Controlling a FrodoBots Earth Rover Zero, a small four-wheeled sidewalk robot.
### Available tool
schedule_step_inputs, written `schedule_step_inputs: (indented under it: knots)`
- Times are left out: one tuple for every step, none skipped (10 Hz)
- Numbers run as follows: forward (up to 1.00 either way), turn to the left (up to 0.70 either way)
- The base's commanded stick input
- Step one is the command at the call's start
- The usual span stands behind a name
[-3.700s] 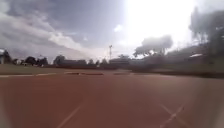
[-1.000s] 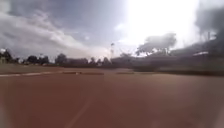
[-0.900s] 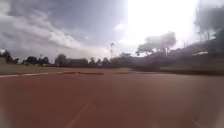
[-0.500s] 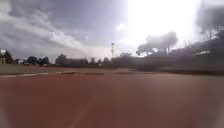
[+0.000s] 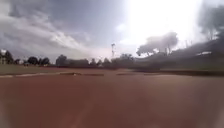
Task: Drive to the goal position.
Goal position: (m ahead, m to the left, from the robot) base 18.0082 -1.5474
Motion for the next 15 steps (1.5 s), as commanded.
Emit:
schedule_step_inputs:
  knots:
    - [0.70,-0.30]
    - [0.70,-0.35]
    - [0.70,-0.35]
    - [0.70,-0.13]
    - [0.70,-0.07]
    - [0.70,-0.02]
    - [0.70,0.00]
    - [0.70,0.00]
    - [0.70,0.00]
    - [0.70,0.00]
    - [0.70,0.00]
    - [0.70,0.00]
    - [0.70,0.00]
    - [0.70,0.00]
    - [0.70,0.00]
